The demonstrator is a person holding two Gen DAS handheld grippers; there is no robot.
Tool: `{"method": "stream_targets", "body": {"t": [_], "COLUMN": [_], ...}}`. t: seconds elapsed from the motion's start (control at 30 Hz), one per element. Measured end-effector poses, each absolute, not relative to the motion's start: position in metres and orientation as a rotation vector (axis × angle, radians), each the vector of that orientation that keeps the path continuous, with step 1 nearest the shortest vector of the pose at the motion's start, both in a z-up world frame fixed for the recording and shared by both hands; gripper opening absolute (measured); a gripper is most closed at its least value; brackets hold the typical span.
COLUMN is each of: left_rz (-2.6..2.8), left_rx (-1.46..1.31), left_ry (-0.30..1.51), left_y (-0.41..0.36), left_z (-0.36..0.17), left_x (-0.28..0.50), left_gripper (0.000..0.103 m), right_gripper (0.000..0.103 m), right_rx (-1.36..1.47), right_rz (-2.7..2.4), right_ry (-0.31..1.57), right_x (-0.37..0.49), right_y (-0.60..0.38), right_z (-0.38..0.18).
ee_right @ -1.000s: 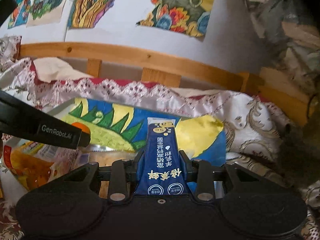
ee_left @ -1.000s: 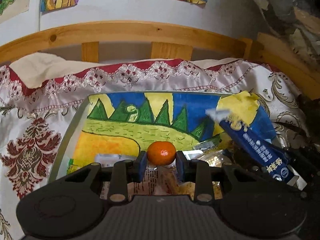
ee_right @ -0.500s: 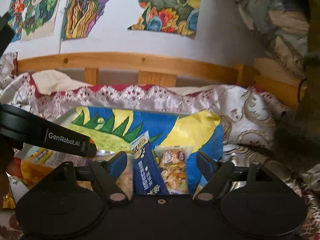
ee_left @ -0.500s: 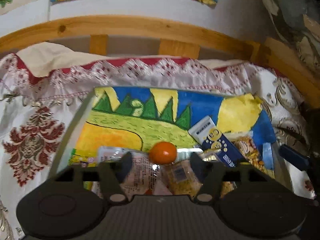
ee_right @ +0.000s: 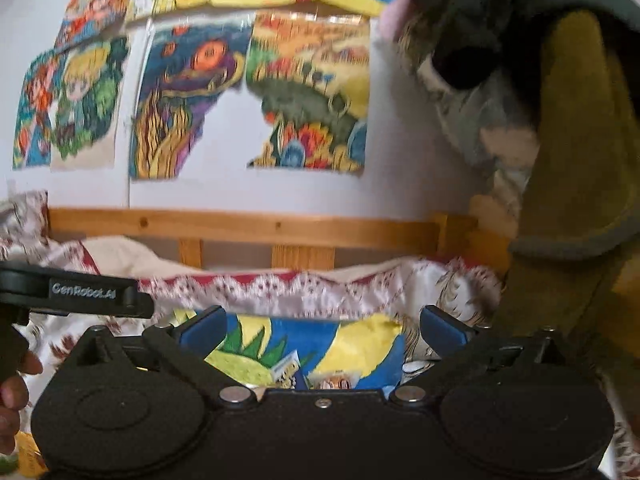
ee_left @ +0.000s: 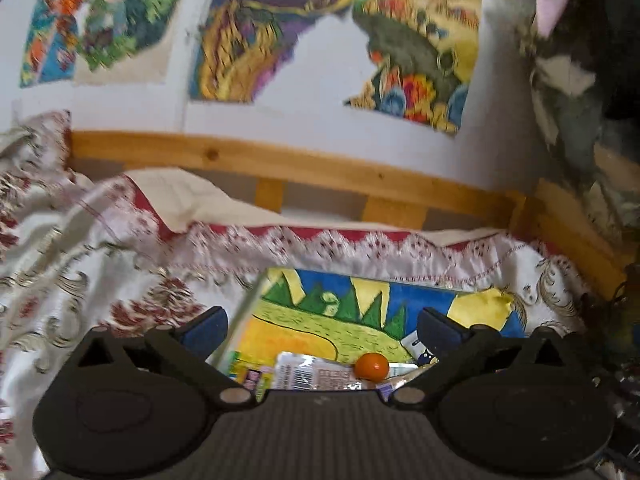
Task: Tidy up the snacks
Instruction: 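Lower both snacks into the grey tray and open both grippers, then withdraw both grippers from the tray back over the remaining snacks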
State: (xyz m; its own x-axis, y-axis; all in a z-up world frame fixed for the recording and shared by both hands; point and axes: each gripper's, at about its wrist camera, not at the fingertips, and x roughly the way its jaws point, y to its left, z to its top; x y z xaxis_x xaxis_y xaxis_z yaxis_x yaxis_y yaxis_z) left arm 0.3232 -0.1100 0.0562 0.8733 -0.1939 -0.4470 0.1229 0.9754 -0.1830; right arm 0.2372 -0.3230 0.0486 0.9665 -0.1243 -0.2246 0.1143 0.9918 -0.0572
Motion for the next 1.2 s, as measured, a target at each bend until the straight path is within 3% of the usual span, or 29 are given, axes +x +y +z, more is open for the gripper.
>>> {"method": "stream_targets", "body": {"t": [0.53, 1.2], "left_rz": [-0.097, -0.018], "left_rx": [-0.181, -0.173], "left_ry": [0.399, 0.466], "left_y": [-0.047, -0.001], "left_z": [0.073, 0.051], "left_x": [0.211, 0.12], "left_gripper": [0.102, 0.103], "right_gripper": [0.102, 0.102], "right_rx": [0.002, 0.021], "right_rz": [-0.114, -0.081], "right_ry": [0.165, 0.241], "right_x": [0.133, 0.047], "right_y": [-0.282, -0.245], "right_z": [0.085, 0.054]}}
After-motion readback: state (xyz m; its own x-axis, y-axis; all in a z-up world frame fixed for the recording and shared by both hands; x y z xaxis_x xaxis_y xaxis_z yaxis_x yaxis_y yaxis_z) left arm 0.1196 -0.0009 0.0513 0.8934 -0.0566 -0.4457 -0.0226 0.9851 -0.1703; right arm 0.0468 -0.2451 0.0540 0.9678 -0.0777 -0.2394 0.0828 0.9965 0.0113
